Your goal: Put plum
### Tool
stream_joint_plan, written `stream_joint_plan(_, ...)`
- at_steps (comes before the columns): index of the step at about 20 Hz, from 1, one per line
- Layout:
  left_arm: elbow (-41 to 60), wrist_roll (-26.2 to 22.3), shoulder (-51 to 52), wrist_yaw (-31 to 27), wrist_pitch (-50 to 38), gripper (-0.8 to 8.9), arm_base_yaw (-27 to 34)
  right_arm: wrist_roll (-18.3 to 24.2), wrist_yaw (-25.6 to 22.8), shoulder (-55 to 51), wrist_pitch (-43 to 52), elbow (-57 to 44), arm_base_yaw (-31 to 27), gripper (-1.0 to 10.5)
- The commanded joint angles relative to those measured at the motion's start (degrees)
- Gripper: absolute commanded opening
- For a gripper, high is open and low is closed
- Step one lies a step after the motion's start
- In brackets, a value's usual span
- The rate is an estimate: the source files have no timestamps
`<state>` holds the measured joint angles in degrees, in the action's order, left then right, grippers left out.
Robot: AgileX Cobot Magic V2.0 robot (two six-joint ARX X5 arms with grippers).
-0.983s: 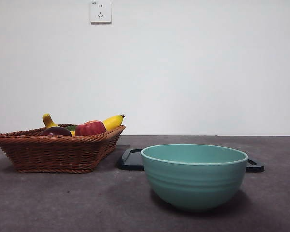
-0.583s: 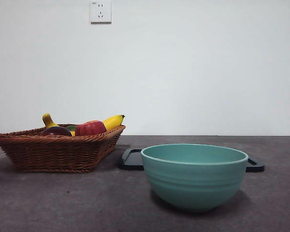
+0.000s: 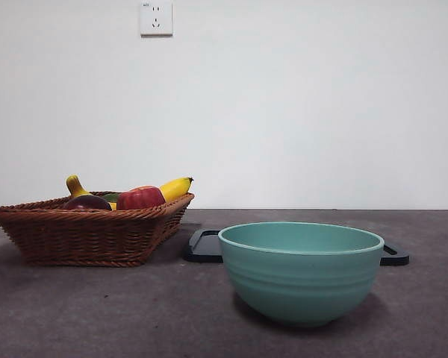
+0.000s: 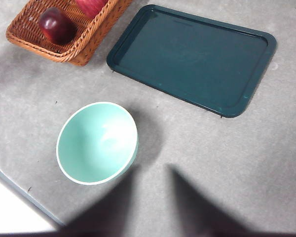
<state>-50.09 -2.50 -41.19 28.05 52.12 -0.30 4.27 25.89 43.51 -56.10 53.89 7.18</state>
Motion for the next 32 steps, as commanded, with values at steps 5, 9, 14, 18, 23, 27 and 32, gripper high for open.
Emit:
stream_joint_plan(5,-0.96,-0.9,-0.31,0.31,-0.42,4.38,-0.17,-0.85,0.24,0.24,0.31,1.09,0.22,4.1)
stream_joint_plan(9,-0.96,-0.57,-0.5,0.26,-1.14,4.37,-0.92,-0.87,0.24,0.24,0.33,1.09,0.22,4.1)
stream_joint_plan(14,-1.99,2.25,-4.72,-2.6,-7.3,4.36,-4.2,-0.9,0.24,0.24,0.35,1.09,0.22,4.1)
stream_joint_plan(18,-7.69,2.75,-13.92,-9.53,-8.55,4.36,-8.87,-0.9,0.24,0.24,0.35,1.09,0.22,4.1)
stream_joint_plan(23,-15.43,2.45,-27.26,-15.76,-11.8,4.35,-13.46,-0.9,0.24,0.24,0.35,1.09,0.22,4.1)
stream_joint_plan(27,-19.19,1.2,-36.92,-18.23,-14.38,4.34,-15.3,-0.9,0.22,0.24,0.35,1.09,0.22,4.1)
stream_joint_plan(32,-19.82,-0.11,-45.77,-20.9,-17.31,4.34,-16.37,-0.9,0.2,0.24,0.37,1.09,0.22,4.1)
